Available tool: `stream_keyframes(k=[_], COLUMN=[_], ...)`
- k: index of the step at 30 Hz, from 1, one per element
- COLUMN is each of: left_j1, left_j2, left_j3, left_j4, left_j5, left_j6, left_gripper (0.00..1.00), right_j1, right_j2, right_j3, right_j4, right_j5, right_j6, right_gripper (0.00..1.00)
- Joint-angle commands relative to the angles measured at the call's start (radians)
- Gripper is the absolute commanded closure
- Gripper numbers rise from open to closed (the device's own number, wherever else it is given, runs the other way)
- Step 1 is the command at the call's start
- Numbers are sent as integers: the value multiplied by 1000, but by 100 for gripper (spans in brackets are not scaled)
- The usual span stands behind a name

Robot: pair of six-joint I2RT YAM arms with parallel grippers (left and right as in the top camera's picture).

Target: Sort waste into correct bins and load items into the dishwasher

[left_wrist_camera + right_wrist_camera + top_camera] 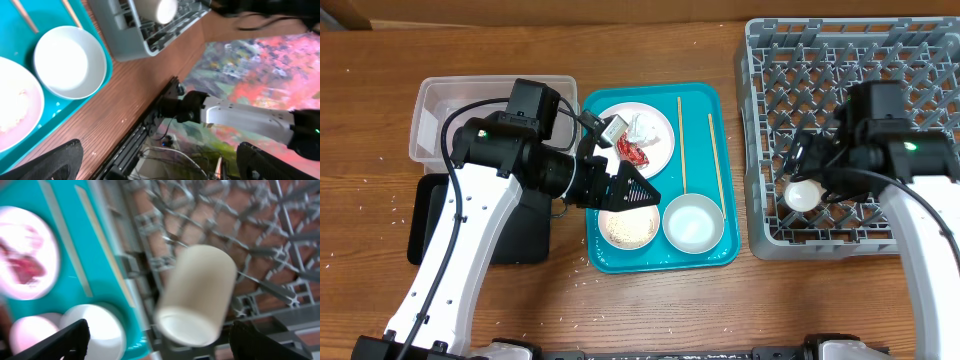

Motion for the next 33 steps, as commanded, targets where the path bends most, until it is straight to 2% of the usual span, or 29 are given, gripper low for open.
stream_keyframes(k=[1,3,4,5,6,8,11,18,22,28,33], left_j1=[-6,-6,-6,-6,-6,-6,-6,-6,-6,-6,-6], left_j2=[-4,-4,-4,-4,-4,-4,-4,-4,-4,-4,-4], left_j3=[5,5,5,5,5,5,5,5,5,5,5], left_j4=[1,5,5,6,5,5,4,-3,-3,-2,0], left_j5=[-56,-62,-62,-62,-66,-88,-112,-113,-113,-114,-130], left_j6=[-20,-29,-29,-28,-28,-29,-36,-36,-35,-35,-32], left_gripper=[1,1,1,1,1,1,1,1,0,0,0], right_j1=[-7,-6,-7,-7,-6,-6,-7,-8,-9,-8,-9], right_j2=[-100,-132,-140,-142,-141,-128,-103,-32,46,130,136], right_j3=[61,61,61,61,60,50,15,-76,-116,-155,-208], right_j4=[-3,-10,-23,-42,-63,-108,-140,-138,-154,-180,-37], right_j5=[-90,-102,-101,-99,-99,-98,-26,123,217,217,219], right_j6=[-5,-5,-6,-6,-6,-6,13,121,206,205,205], right_gripper=[9,16,24,40,47,52,69,74,96,96,96])
